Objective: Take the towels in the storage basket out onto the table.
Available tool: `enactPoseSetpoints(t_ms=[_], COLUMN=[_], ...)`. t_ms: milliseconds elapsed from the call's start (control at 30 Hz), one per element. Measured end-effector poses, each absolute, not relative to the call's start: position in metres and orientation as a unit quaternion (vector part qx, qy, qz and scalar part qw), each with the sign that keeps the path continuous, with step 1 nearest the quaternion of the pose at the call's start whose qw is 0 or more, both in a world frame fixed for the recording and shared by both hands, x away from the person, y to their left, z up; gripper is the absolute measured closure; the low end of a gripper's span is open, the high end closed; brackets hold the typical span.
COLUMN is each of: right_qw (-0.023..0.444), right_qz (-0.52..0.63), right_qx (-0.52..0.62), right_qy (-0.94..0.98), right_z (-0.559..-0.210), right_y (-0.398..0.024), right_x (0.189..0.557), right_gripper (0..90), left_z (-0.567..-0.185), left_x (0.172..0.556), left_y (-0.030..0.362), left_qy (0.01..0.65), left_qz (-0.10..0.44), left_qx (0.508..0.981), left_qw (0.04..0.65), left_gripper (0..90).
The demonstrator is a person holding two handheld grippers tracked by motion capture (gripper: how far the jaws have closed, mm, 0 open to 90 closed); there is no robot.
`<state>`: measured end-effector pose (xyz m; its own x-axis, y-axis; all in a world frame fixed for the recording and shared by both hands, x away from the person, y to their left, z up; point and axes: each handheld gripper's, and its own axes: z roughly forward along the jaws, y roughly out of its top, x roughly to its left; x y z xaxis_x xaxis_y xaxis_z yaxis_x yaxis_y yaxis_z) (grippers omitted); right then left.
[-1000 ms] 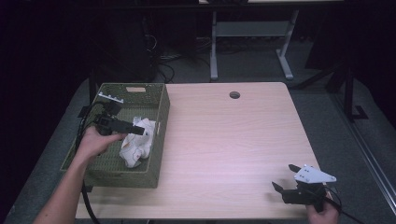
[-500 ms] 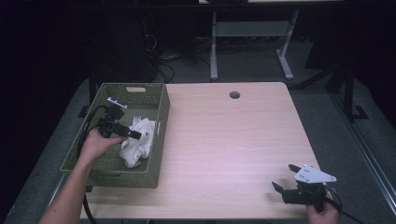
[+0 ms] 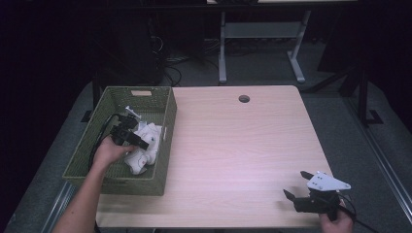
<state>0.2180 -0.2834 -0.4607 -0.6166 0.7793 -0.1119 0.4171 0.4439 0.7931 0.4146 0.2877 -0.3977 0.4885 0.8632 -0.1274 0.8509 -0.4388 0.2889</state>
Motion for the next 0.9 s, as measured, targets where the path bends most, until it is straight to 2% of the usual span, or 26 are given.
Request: enactPoseSetpoints(t_ms=[233, 467, 900], right_qw=[0.239, 0.238, 0.237], right_qz=[0.38, 0.38, 0.382], right_qx=[0.366, 0.367, 0.366], right_qy=[0.815, 0.815, 0.815], right_z=[-0.46, -0.46, -0.461], right_y=[-0.284, -0.284, -0.283], right_x=[0.218, 0.218, 0.218], right_gripper=[13.5, 13.5, 13.5], left_z=[-0.408, -0.412, -0.413], left_x=[0.415, 0.415, 0.415], left_y=[0.28, 0.281, 0.285], left_qy=[0.502, 0.498, 0.506], left_qz=[0.018, 0.019, 0.015], left_qx=[0.855, 0.86, 0.855], left_qw=[0.129, 0.109, 0.109], left_gripper=[67.7, 75.2, 78.4])
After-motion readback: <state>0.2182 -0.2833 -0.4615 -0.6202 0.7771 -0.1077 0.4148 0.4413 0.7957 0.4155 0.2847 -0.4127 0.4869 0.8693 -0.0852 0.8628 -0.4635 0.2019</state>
